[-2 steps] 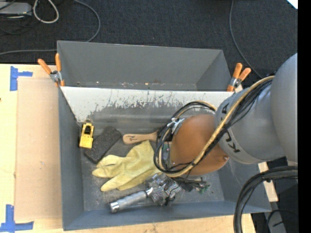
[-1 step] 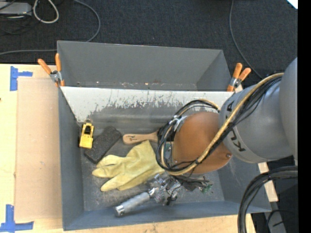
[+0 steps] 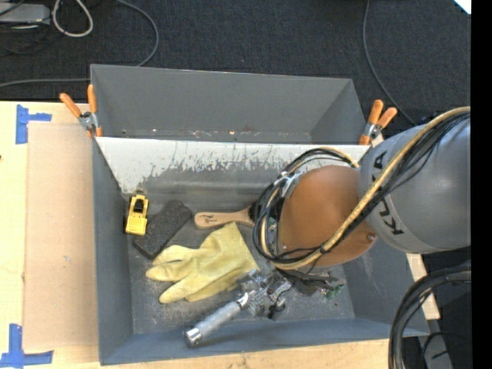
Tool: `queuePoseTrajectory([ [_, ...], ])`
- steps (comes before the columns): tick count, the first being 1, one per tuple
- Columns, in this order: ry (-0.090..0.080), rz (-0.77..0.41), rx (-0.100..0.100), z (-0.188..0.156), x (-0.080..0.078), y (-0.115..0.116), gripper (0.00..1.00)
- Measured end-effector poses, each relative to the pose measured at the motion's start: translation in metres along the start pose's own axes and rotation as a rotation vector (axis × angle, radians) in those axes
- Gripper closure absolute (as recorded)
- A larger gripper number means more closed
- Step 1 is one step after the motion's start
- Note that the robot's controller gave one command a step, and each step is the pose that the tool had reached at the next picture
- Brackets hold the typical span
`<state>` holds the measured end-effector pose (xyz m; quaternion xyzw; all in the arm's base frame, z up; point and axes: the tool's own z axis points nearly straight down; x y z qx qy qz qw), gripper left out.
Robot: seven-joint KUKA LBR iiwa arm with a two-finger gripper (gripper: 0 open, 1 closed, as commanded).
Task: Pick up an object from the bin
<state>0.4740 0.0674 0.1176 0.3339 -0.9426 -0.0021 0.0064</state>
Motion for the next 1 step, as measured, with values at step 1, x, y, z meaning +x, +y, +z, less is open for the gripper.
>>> queuePoseTrajectory([
  [1,-0.001,0.0,0.001,-0.0315,0.0,0.0001,1.0],
])
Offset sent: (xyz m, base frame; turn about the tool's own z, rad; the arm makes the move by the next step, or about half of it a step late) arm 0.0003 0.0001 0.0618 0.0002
